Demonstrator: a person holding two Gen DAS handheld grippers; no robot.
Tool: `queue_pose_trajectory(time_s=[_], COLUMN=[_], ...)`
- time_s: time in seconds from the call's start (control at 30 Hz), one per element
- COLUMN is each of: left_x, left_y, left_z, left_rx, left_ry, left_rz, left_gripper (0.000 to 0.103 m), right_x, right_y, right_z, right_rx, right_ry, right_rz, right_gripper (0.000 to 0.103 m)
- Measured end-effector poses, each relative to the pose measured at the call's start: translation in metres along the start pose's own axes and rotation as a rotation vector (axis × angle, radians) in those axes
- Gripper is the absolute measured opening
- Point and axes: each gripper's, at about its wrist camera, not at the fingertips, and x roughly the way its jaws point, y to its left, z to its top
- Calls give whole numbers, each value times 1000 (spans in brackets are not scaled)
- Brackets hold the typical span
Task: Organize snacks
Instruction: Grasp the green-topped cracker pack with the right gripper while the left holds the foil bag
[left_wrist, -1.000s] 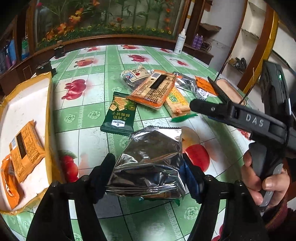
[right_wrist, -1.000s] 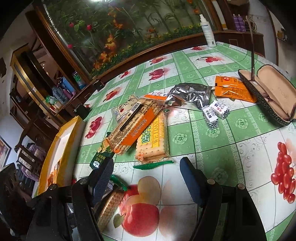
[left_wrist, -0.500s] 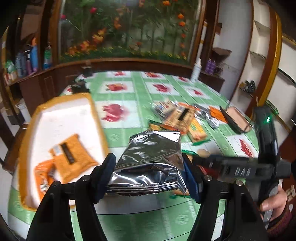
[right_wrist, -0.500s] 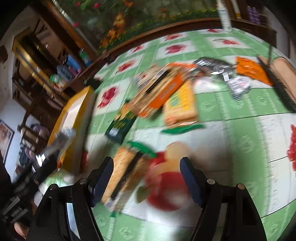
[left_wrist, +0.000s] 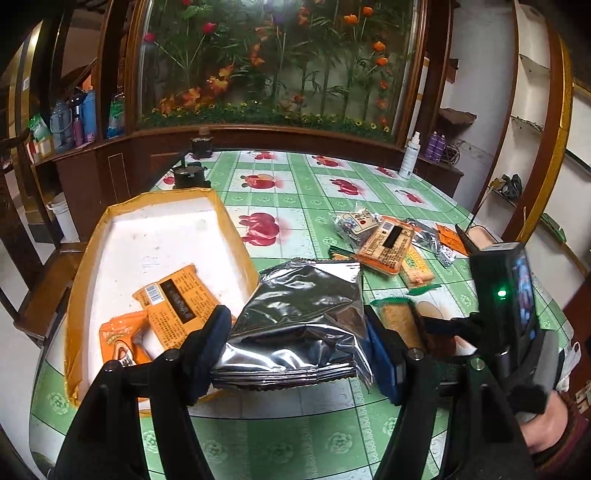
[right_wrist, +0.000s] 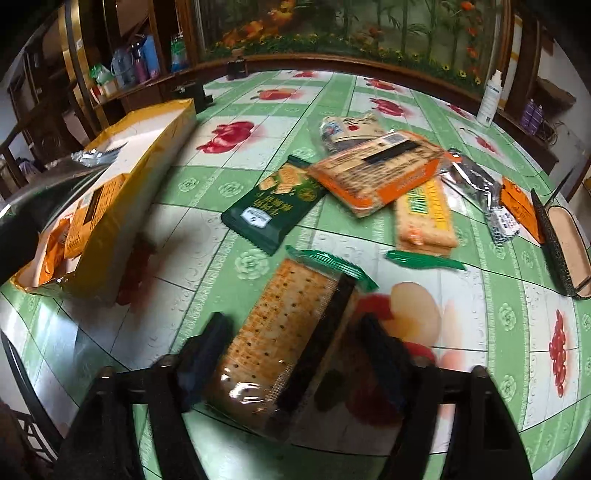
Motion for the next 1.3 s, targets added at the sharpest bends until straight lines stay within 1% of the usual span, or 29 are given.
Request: queue_pose_trajectory(time_s=[0.07, 0.2, 0.37, 0.63, 1.0, 1.3], left_x=[2, 6, 6, 2, -4, -9], left_y=[1, 0, -4, -1, 9, 24], left_z=[0, -1, -1, 1, 3, 3], left_rx=[-10, -16, -6, -13, -35, -63], left_ry=[4, 9, 9, 0, -15, -24], left_rz=[-6, -7, -6, 10, 21, 38], left_gripper=[69, 69, 69, 69, 69, 69], right_x=[-3, -8, -10, -10, -17, -24], right_y=[-13, -36, -45, -43, -32, -15], right_z=[-1, -5, -7, -6, 0, 17], right_rx=[30, 107, 147, 165, 155, 130], right_ry=[-6, -28, -37, -35, -43, -46], right_rz=[20, 100, 142, 197, 233, 290], right_gripper=[56, 53, 51, 51, 51, 51])
